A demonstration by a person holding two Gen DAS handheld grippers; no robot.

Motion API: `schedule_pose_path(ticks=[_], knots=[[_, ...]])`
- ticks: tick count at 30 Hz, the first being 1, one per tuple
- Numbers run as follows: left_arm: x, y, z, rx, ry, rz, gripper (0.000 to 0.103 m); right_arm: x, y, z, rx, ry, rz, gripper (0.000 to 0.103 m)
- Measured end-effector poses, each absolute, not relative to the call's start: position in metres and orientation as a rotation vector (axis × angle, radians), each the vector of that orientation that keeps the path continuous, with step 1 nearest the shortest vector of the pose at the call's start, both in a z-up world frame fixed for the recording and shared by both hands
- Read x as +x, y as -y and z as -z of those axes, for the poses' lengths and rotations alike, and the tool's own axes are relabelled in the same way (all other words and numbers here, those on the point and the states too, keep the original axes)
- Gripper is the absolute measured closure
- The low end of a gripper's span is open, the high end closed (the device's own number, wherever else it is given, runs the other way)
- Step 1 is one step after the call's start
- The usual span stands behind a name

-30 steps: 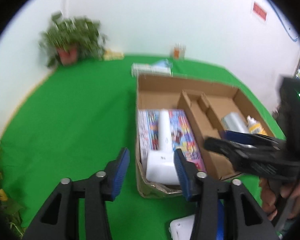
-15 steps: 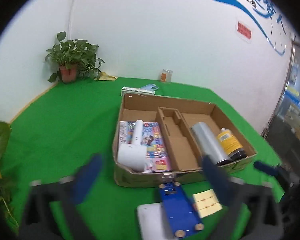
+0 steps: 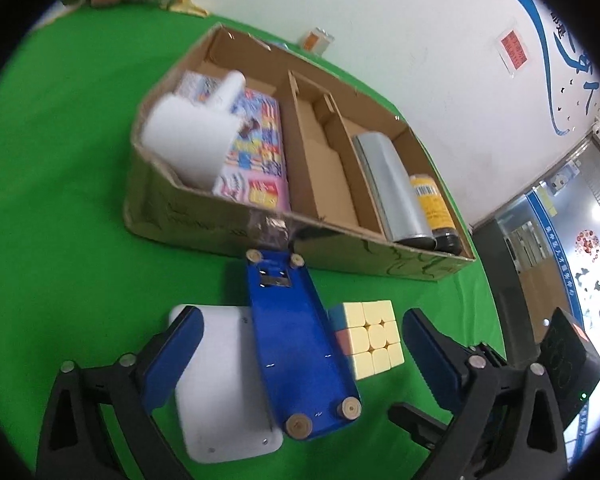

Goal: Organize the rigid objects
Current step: 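Move the left gripper to the blue stapler and close on it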

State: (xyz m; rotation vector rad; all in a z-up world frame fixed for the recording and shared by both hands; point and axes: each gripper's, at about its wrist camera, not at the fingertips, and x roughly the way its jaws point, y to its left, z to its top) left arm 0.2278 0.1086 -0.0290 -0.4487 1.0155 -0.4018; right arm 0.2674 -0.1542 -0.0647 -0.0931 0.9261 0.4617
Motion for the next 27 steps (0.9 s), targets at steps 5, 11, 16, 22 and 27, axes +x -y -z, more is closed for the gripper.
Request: schedule_pose_path(ticks=[5, 11, 16, 22, 27], knots=[[0.239, -0.089, 0.05, -0.457, -1.094, 0.452, 0.022, 0.283, 0.15, 0.089, -0.092, -1.028, -0.47, 0.023], [0.233, -0.069, 0.045, -0.489, -1.102, 0.547, 0.024, 0.274, 0.166, 0.089, -0.065, -1.002, -0.464, 0.024], [0.218, -0.028, 0.041, -0.522, -1.146, 0.709, 0.031, 0.258, 0.201, 0.077, -0.099, -0.988, -0.443, 0.024], [0.209, -0.036, 0.024, -0.517, -1.065, 0.691, 0.031, 0.228, 0.239, 0.061, -0.158, -0.983, -0.437, 0.023], [0.215, -0.063, 0.022, -0.512, -1.041, 0.588, 0.029, 0.212, 0.218, 0.052, -0.112, -0.966, -0.531, 0.023]])
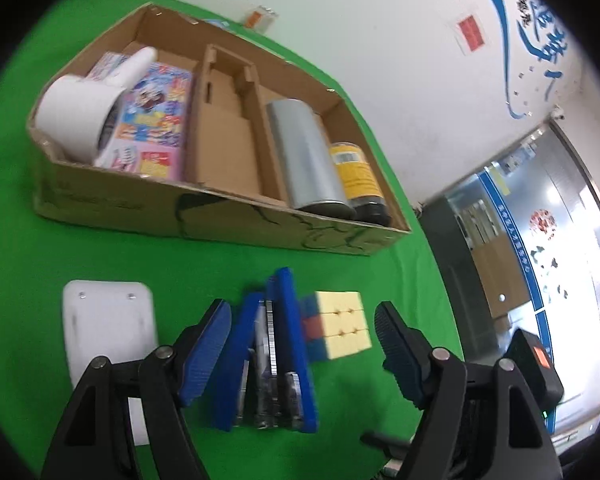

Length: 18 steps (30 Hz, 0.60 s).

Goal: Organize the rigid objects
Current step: 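Move the left gripper to the blue stapler and close on it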

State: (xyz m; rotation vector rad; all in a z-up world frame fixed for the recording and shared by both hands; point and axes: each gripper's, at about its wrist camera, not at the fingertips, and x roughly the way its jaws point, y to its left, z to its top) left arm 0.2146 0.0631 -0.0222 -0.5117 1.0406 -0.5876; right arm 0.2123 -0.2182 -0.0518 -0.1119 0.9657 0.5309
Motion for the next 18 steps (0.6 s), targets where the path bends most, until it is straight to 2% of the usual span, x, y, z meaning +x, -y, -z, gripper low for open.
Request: schedule_pose_path(ticks=[7, 18], knots=[[0.229, -0.035, 0.06, -0.492, -1.261, 0.644, 0.03, 0.213, 0.165, 0.06, -0.119, -0.965, -0.567, 0.024], [0.226, -0.004, 0.074, -0.61, -1.323, 0.813, 0.028, 0.209, 0.167, 0.063, -0.179, -0.934, -0.483, 0.026]])
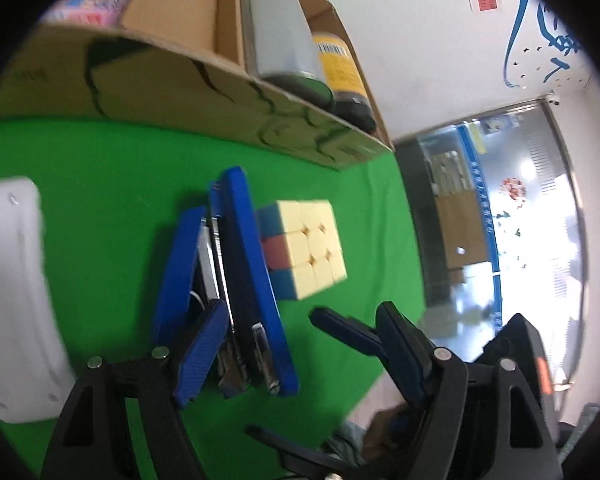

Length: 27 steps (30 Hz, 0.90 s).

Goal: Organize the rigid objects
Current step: 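Move the left gripper to the blue stapler and close on it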

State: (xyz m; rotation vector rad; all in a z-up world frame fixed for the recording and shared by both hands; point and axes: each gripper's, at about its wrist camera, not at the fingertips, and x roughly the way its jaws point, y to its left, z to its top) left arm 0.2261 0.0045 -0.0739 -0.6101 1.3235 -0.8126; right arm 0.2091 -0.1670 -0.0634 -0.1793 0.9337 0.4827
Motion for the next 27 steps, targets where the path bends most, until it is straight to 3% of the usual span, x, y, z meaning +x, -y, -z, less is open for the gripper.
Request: schedule_pose_path(ticks=[10, 17, 20, 23, 24, 27], knots=[[0.224, -0.061, 0.023, -0.539, -1.1, 0.599, 0.028, 0.196, 0.152, 0.065, -0.225, -0.898, -0.476, 0.025], [0.219, -0.08, 0.036, -0.543, -1.115, 0.539, 0.028, 0.198, 0.127, 0.089, -0.247, -0.947, -0.399, 0.024], [0.219, -0.072, 0.041, -0.542, -1.135, 0.552, 0.028, 0.199, 0.121, 0.11, -0.328, -0.951, -0.351, 0.027], [0.215, -0.068, 0.045, -0.53, -1.145, 0.554, 0.028, 0.197, 0.123, 0.11, -0.323, -0.923, -0.345, 0.038], [0.215, -0.068, 0.046, -0.53, -1.147, 0.557, 0.028, 0.198, 0.125, 0.111, -0.324, -0.919, -0.341, 0.046], [0.215, -0.067, 0.046, -0.528, -1.146, 0.565, 0.028, 0.198, 0.131, 0.11, -0.28, -0.925, -0.345, 0.047]])
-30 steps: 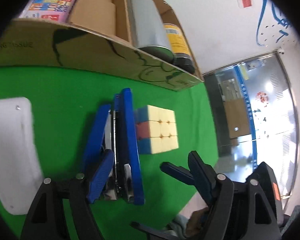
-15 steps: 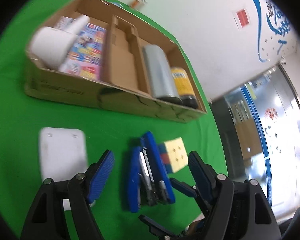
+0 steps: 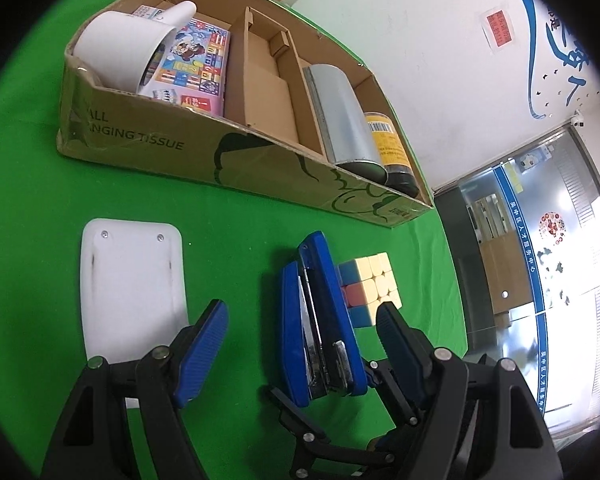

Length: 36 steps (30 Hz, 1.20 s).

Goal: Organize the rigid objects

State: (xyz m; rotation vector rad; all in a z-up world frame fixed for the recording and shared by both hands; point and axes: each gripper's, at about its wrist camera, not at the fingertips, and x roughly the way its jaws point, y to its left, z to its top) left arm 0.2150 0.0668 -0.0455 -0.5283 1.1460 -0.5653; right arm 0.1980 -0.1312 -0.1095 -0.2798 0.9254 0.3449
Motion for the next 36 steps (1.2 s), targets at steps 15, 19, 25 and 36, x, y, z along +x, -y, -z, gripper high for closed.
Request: schedule_pose_path(ticks=[15, 19, 25, 36], knots=[[0.213, -0.065, 0.046, -0.528, -1.151, 0.577, 0.028, 0.21, 0.206, 0.111, 0.327, -1.04, -0.624, 0.032], [0.214, -0.06, 0.049, -0.527, -1.151, 0.571, 0.028, 0.193, 0.21, 0.08, 0.033, -0.885, -0.432, 0.021], [0.214, -0.047, 0.052, -0.491, -1.171, 0.567, 0.028, 0.195, 0.184, 0.074, -0.128, -0.847, -0.435, 0.018], [0.197, -0.042, 0.063, -0.464, -1.213, 0.562, 0.028, 0.216, 0.139, 0.118, -0.258, -0.898, -0.38, 0.042]])
